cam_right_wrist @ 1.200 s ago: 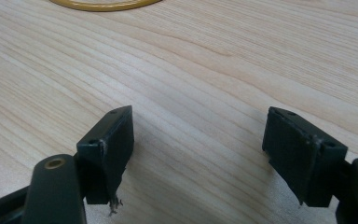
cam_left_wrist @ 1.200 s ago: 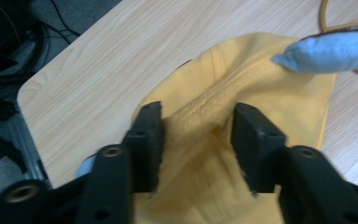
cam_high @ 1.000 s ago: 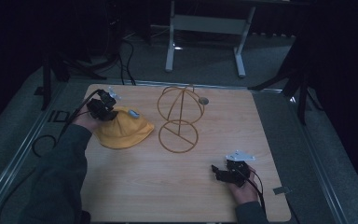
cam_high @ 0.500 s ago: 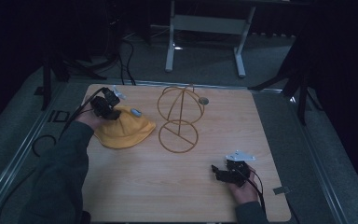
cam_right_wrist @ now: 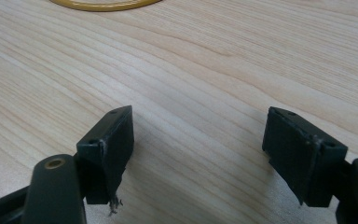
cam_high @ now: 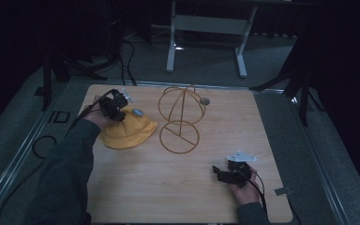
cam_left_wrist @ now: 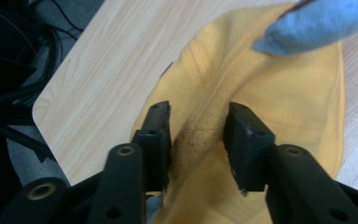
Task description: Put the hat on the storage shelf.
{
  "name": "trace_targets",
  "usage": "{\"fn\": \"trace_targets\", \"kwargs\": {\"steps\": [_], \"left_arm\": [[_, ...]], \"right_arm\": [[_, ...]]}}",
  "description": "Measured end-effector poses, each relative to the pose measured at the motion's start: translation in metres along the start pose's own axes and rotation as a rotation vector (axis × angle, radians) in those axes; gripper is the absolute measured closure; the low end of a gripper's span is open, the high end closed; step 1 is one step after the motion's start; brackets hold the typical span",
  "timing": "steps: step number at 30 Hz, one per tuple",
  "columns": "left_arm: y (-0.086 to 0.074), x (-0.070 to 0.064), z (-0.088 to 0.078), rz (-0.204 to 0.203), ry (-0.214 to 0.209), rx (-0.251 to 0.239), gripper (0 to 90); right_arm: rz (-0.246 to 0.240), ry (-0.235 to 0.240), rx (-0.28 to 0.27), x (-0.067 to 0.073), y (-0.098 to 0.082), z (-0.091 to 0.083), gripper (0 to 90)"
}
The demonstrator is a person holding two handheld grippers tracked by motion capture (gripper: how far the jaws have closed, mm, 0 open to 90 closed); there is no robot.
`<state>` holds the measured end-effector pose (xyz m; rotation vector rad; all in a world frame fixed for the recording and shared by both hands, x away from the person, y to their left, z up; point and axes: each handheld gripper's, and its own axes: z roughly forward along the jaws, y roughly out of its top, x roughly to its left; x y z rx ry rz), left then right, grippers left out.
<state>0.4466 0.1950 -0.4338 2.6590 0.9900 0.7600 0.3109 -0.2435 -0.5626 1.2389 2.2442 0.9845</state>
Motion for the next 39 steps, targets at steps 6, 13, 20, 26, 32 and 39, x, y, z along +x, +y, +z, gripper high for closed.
{"fn": "trace_targets", "kwargs": {"steps": [6,13,20,26,32,39], "left_arm": [[-0.001,0.001,0.000,0.000,-0.013,0.034,76.5],[-0.004,0.005,-0.004,-0.019,-0.031,0.040,83.5],[-0.007,0.011,-0.010,-0.067,-0.046,0.013,84.0],[-0.009,0.014,-0.016,-0.084,-0.055,-0.008,84.0],[-0.009,0.014,-0.018,-0.098,-0.071,-0.016,84.0],[-0.010,0.017,-0.023,-0.108,-0.078,-0.023,84.0]], "right_arm": [[-0.001,0.000,-0.001,0.000,0.000,0.000,24.7],[-0.001,0.000,-0.001,0.000,0.000,0.000,24.7],[-0.002,0.000,-0.001,0.000,0.000,0.000,24.7],[-0.002,0.000,-0.001,0.000,0.000,0.000,24.7],[-0.002,0.000,-0.001,0.000,0.000,0.000,24.7],[-0.002,0.000,-0.001,0.000,0.000,0.000,24.7]]}}
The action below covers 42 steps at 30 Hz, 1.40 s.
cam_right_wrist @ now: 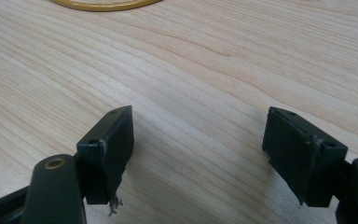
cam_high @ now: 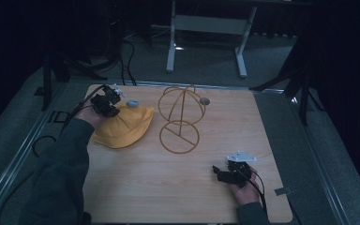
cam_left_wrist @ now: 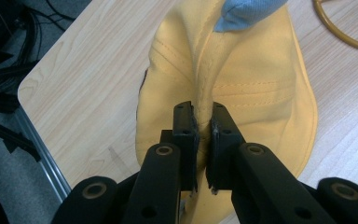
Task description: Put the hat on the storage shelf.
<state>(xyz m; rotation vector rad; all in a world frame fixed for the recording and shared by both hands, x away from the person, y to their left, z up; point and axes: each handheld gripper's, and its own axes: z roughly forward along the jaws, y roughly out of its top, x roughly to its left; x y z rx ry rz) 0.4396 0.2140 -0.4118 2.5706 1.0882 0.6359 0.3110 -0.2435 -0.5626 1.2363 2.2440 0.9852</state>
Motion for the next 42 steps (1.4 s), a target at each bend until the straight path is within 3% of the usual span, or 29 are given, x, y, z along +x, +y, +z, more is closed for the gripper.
{"fn": "trace_targets", "kwargs": {"steps": [22,42], "left_arm": [[-0.005,0.008,-0.011,-0.044,-0.061,0.000,84.0],[0.000,0.010,-0.028,-0.053,-0.051,-0.011,83.8]], "right_arm": [[0.000,0.000,0.000,0.000,0.000,0.000,24.7],[0.000,0.000,0.000,0.000,0.000,0.000,24.7]]}}
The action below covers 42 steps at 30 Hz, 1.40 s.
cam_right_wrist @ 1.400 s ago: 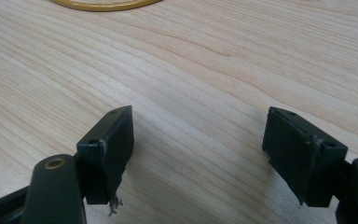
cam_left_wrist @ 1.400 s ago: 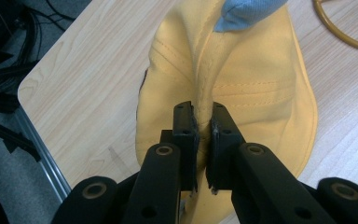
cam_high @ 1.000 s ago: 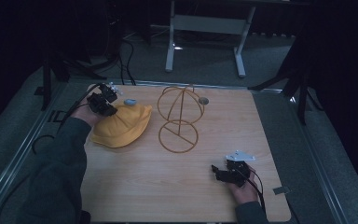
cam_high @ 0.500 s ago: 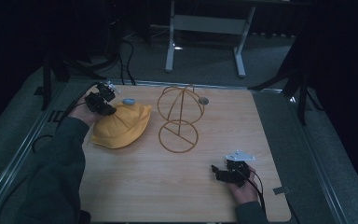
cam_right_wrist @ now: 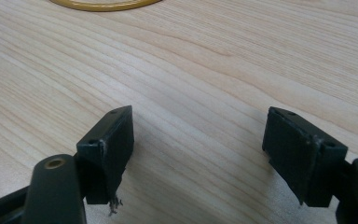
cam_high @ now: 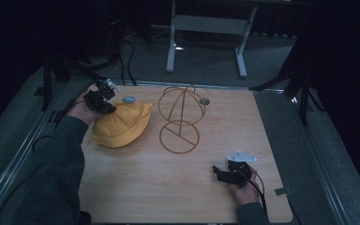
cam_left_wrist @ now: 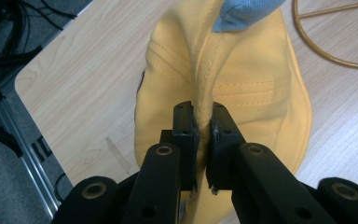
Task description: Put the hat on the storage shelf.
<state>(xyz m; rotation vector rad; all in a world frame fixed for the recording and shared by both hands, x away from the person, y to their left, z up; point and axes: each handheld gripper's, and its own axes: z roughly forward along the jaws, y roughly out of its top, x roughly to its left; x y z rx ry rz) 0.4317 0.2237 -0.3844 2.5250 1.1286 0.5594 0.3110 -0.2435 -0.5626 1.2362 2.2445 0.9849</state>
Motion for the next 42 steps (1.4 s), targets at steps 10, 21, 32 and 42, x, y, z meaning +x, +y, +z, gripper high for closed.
{"fn": "trace_targets", "kwargs": {"steps": [10,21,32,42], "left_arm": [[0.002,0.002,-0.005,-0.010,0.006,-0.006,83.9],[0.004,0.004,-0.013,-0.019,0.018,-0.023,83.9],[0.008,0.005,-0.024,-0.023,0.030,-0.047,83.9],[0.010,0.007,-0.032,-0.024,0.026,-0.064,83.9]], "right_arm": [[0.000,0.000,0.000,0.000,0.000,0.000,24.7],[0.000,0.000,0.000,0.000,0.000,0.000,24.7],[0.001,0.000,0.000,0.000,0.000,0.000,24.7],[-0.001,0.000,-0.001,0.000,0.000,0.000,24.7]]}}
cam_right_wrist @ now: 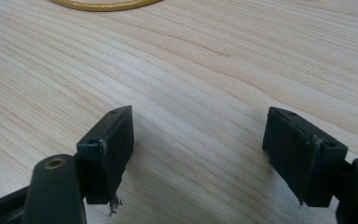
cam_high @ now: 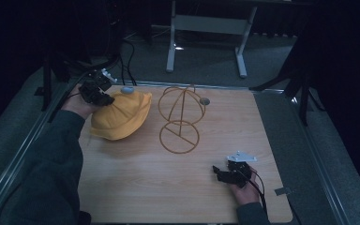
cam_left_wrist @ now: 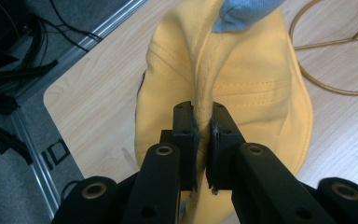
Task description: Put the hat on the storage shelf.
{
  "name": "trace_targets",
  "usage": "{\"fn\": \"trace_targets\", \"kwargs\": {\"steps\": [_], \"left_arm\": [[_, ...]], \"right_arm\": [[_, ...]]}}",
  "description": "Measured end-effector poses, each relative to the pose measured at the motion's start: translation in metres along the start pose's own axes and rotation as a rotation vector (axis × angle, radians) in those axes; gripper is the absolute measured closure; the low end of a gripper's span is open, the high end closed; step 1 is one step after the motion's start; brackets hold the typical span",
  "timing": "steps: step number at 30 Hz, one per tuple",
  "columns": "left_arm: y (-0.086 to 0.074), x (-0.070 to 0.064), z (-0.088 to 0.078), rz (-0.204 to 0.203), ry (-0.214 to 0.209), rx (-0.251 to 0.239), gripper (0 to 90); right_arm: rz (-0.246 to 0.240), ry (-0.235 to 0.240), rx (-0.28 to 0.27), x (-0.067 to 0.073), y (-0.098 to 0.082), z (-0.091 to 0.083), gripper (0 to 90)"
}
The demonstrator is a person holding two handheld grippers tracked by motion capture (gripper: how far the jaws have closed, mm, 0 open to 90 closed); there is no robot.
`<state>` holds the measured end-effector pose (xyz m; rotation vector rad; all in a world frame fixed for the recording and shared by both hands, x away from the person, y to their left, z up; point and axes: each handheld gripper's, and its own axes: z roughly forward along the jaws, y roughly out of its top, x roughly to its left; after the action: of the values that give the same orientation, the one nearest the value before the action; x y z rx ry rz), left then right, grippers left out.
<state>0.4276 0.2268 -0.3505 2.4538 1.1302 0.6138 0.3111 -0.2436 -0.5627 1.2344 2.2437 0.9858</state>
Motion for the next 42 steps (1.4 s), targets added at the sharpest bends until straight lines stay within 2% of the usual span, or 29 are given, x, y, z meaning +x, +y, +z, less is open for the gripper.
{"fn": "trace_targets", "kwargs": {"steps": [8,17,25,42], "left_arm": [[0.003,0.001,-0.009,-0.002,-0.009,-0.035,83.9],[0.002,0.005,-0.012,-0.018,-0.008,-0.059,83.9],[0.001,0.006,-0.017,-0.026,-0.008,-0.102,83.9],[0.000,0.006,-0.023,-0.023,-0.045,-0.165,84.0]], "right_arm": [[0.002,0.000,0.001,0.000,0.000,0.000,24.7],[0.002,0.000,0.001,0.000,0.000,0.000,24.7],[0.001,0.000,0.001,0.000,0.000,0.000,24.7],[0.001,0.000,0.001,0.000,0.000,0.000,24.7]]}}
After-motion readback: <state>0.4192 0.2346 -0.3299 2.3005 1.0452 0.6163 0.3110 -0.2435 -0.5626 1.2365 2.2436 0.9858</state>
